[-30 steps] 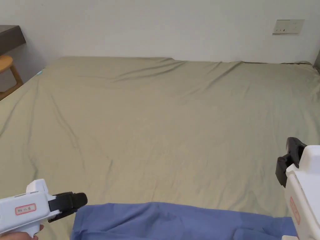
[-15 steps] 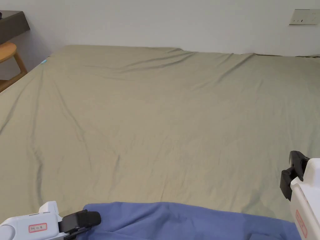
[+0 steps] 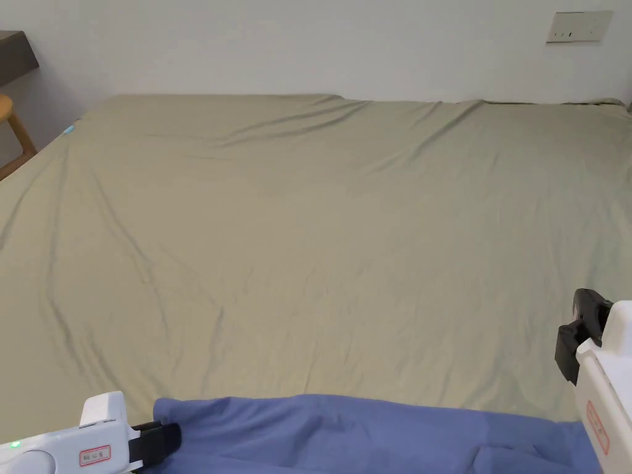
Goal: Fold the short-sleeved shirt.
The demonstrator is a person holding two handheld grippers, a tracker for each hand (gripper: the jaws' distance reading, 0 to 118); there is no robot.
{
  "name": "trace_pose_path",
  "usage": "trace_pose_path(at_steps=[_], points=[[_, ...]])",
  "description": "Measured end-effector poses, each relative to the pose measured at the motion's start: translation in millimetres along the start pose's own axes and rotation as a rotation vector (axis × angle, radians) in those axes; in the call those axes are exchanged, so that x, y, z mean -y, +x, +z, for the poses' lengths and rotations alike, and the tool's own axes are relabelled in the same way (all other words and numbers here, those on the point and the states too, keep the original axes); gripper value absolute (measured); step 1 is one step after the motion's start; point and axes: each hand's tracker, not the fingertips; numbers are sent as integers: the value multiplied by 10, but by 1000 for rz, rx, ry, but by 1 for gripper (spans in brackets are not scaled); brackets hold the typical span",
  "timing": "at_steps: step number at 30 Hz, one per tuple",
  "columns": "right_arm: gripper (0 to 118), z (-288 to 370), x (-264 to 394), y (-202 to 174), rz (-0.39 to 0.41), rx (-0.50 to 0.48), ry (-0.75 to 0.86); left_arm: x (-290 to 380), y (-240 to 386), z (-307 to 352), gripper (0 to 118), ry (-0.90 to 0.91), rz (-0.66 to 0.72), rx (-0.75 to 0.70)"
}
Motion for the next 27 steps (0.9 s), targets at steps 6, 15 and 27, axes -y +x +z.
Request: trace_pose_path(at_steps=[6,15,27], points=[[3,45,-51,124,-30,5,25,-197,211,407,4,71,-33,11],[3,83,-117,255,-43,7,62,-418,-25,811,3,105,-25,-166],[3,187,-42,438,-60,7,62,-219,980,511,3,32,-75,-29]])
